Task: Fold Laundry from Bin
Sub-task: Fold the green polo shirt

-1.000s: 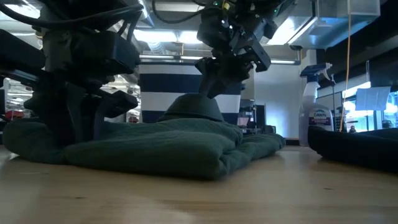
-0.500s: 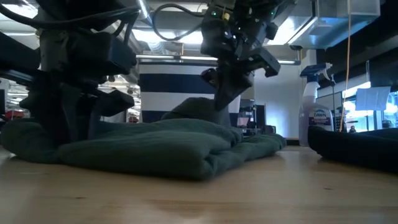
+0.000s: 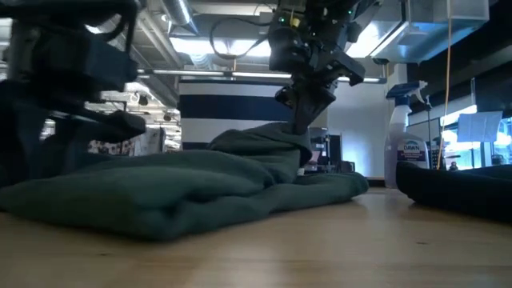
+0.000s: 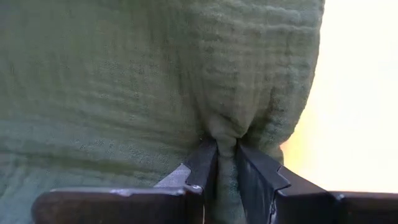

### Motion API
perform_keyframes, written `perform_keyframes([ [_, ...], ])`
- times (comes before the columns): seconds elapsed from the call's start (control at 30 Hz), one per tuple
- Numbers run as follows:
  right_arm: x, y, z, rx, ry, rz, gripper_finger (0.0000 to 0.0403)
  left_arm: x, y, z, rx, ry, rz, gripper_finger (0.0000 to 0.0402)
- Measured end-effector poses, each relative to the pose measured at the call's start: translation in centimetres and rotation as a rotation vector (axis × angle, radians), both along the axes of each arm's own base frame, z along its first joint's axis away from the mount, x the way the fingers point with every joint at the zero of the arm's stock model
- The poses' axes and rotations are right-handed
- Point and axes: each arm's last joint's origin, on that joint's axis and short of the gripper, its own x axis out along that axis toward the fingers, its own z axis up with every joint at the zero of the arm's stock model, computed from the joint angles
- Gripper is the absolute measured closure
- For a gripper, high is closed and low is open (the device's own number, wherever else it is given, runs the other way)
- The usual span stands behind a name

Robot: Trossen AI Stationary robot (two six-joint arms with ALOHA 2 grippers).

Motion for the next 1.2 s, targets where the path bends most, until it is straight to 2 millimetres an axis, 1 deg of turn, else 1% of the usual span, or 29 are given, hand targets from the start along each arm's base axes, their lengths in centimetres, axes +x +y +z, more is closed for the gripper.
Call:
perform_keyframes([
  [0.1, -0.1, -0.8, 0.0, 0.004, 0.001, -0.027, 0.04, -0.7, -0.3, 0.3, 0.011, 0.02, -0.019, 0.0344],
  [0.27, -0.2, -1.8, 0.1, 0.058, -0.019, -0.066, 0.0401, -1.5, -0.5, 1.0, 0.059, 0.019, -0.039, 0.0344],
  [0.37, 0.2, -1.8, 0.3, 0.063, -0.053, -0.085, 0.0401, -1.6, -0.5, 1.1, 0.072, 0.004, -0.038, 0.0344],
  [0.47, 0.6, -1.9, 0.5, 0.068, -0.095, -0.109, 0.0391, -1.5, -0.5, 1.1, 0.074, -0.002, -0.035, 0.0344],
  [0.53, 0.8, -1.8, 0.5, 0.07, -0.112, -0.113, 0.0375, -1.4, -0.4, 1.1, 0.074, -0.006, -0.033, 0.0344],
  [0.63, 0.9, -1.5, 0.6, 0.083, -0.122, -0.098, 0.0342, -1.4, -0.4, 1.3, 0.077, -0.019, -0.03, 0.0344],
  [0.83, 1.0, -0.7, 0.6, 0.07, -0.117, -0.083, 0.0252, -1.3, -0.4, 1.5, 0.082, -0.048, -0.027, 0.0344],
  [0.97, 0.8, -0.3, 0.9, 0.018, -0.104, -0.09, 0.0201, -1.3, -0.4, 1.6, 0.081, -0.051, -0.028, 0.0344],
  [1.03, 0.6, -0.1, 1.4, -0.012, -0.113, -0.095, 0.0184, -1.2, -0.4, 1.7, 0.079, -0.056, -0.028, 0.0344],
  [1.1, 0.6, 0.2, 2.2, -0.043, -0.119, -0.096, 0.0175, -1.3, -0.4, 2.3, 0.081, -0.061, -0.028, 0.0344],
  [1.2, 0.6, 0.8, 4.0, -0.075, -0.176, -0.091, 0.0172, -1.2, -0.3, 4.3, 0.091, -0.108, -0.021, 0.0344],
])
